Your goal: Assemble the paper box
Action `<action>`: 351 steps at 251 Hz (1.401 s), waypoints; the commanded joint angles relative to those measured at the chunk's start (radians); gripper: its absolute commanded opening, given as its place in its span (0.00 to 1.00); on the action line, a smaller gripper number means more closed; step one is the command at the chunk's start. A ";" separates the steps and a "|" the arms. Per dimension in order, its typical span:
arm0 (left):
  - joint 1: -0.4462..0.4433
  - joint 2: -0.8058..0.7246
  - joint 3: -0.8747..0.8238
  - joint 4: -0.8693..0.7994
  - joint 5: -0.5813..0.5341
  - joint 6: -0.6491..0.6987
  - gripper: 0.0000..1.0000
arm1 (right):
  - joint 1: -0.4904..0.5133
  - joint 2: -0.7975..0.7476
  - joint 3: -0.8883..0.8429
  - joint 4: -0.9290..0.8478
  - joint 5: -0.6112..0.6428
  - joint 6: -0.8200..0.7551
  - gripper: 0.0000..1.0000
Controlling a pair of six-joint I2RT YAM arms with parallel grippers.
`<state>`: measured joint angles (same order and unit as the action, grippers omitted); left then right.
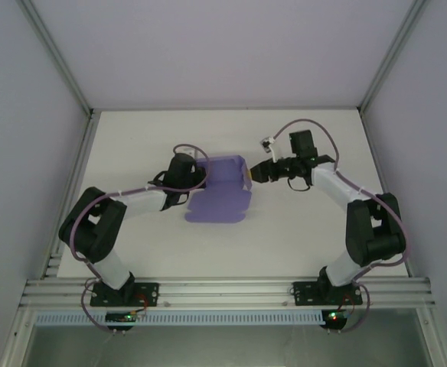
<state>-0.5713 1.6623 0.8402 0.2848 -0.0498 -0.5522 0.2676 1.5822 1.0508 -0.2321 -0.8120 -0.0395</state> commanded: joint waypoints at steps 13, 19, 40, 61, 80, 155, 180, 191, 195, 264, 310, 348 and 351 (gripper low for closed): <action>0.004 -0.001 -0.005 0.027 -0.006 -0.018 0.00 | 0.058 0.055 0.034 -0.026 -0.012 -0.013 0.50; 0.003 -0.001 -0.007 0.026 -0.008 -0.020 0.00 | 0.067 0.059 0.036 -0.020 -0.004 -0.012 0.51; 0.005 0.001 -0.013 0.025 -0.014 -0.021 0.00 | 0.092 0.055 0.031 0.010 0.048 -0.004 0.58; 0.004 -0.001 -0.021 0.034 -0.005 -0.021 0.00 | 0.110 0.049 0.031 0.028 0.187 0.012 0.65; 0.004 0.001 -0.029 0.047 0.007 -0.022 0.00 | 0.128 0.045 0.029 0.047 0.319 0.021 0.62; 0.000 0.026 -0.010 0.023 0.014 -0.037 0.00 | 0.248 0.090 0.071 0.099 0.544 0.069 0.47; -0.002 0.037 0.009 -0.014 -0.007 -0.043 0.00 | 0.277 0.084 0.066 0.091 0.586 0.097 0.48; -0.002 0.039 0.011 -0.014 -0.007 -0.044 0.00 | 0.287 0.080 0.064 0.089 0.623 0.111 0.48; -0.002 0.039 0.010 -0.011 -0.007 -0.045 0.00 | 0.290 0.079 0.063 0.089 0.633 0.112 0.48; -0.019 0.046 0.020 -0.007 -0.001 -0.039 0.00 | 0.351 0.190 0.118 0.100 0.937 0.233 0.41; -0.024 0.051 0.017 -0.012 -0.004 -0.054 0.00 | 0.353 0.259 0.133 0.094 1.148 0.283 0.14; -0.027 0.056 0.034 -0.039 -0.017 -0.076 0.00 | 0.365 0.318 0.197 0.054 1.364 0.305 0.07; -0.029 0.056 0.035 -0.044 -0.019 -0.078 0.00 | 0.366 0.323 0.200 0.046 1.380 0.313 0.07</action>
<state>-0.5911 1.7096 0.8391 0.2695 -0.0914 -0.5972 0.6342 1.8507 1.2022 -0.1310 0.3042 0.2123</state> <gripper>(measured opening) 0.076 0.095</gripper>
